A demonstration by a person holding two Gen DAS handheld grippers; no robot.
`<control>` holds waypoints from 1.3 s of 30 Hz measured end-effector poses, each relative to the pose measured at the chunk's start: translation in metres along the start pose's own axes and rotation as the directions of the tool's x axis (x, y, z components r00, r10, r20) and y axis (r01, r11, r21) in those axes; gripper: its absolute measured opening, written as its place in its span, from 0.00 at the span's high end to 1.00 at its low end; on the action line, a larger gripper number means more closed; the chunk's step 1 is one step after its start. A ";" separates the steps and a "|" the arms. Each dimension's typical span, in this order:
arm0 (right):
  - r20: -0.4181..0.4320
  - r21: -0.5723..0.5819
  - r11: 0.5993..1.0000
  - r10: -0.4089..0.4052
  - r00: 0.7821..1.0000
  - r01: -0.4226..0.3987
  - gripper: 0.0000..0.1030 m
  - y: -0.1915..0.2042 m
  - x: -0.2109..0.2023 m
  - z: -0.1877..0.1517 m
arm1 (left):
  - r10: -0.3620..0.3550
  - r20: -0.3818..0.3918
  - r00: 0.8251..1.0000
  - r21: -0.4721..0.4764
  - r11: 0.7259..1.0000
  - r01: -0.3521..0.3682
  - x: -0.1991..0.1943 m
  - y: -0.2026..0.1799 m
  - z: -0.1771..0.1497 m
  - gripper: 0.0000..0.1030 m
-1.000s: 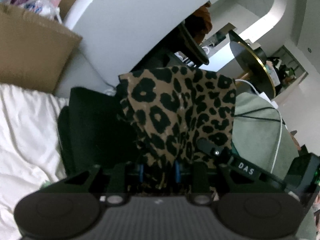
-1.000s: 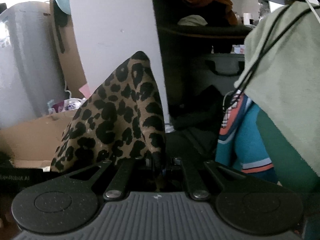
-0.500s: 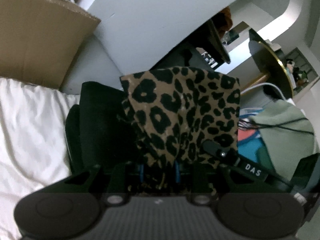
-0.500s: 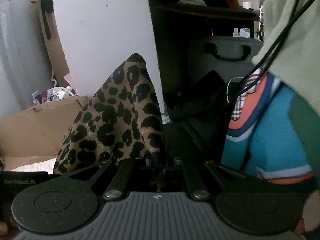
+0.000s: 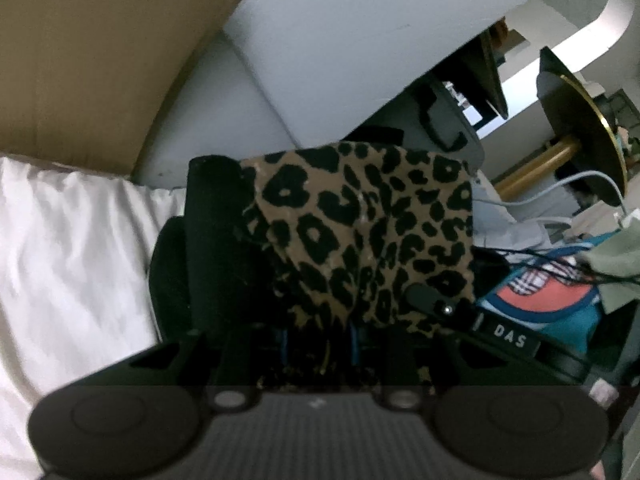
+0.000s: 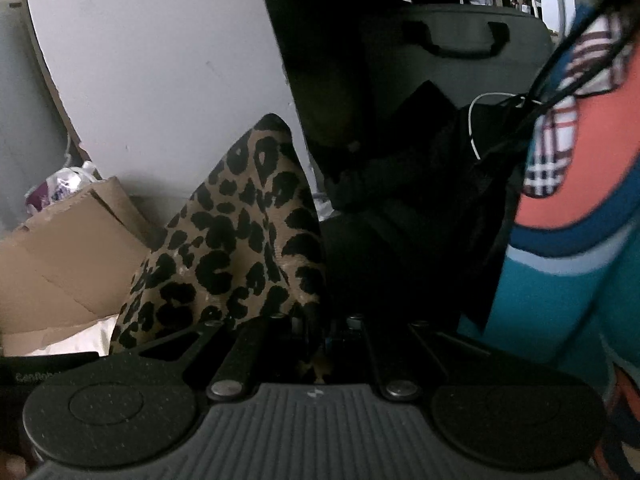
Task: Fold clothes
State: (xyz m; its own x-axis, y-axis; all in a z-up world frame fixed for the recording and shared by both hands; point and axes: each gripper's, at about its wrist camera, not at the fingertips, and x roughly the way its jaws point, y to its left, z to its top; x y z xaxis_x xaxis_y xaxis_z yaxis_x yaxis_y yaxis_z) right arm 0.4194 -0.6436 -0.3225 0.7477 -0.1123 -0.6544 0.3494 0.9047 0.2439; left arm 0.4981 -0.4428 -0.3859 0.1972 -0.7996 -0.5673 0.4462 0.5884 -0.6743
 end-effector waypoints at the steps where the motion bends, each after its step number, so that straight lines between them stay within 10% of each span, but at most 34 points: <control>1: -0.004 0.002 1.000 -0.001 1.000 0.001 0.95 0.000 0.005 0.000 | 0.001 -0.003 1.000 -0.003 1.000 -0.001 0.002 0.002 0.002 0.73; 27: -0.058 -0.026 0.999 -0.026 0.998 0.025 0.95 0.004 0.082 0.020 | 0.045 -0.019 0.999 -0.046 0.998 -0.046 0.040 0.040 0.031 0.74; 37: 0.021 -0.145 0.979 -0.140 0.990 0.142 0.59 0.019 0.060 0.022 | 0.057 -0.120 0.991 -0.097 0.993 -0.069 0.055 0.049 0.039 0.60; 39: 0.044 -0.149 0.981 -0.120 0.992 0.125 0.59 0.022 0.051 0.022 | 0.097 -0.122 0.988 -0.073 0.992 -0.106 0.051 0.046 0.042 0.43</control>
State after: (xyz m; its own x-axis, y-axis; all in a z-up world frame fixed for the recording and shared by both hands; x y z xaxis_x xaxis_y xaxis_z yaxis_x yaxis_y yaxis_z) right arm 0.4776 -0.6384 -0.3348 0.7245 -0.2374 -0.6471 0.3519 0.9346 0.0511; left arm 0.5650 -0.4616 -0.4256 0.1315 -0.7181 -0.6834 0.3575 0.6773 -0.6430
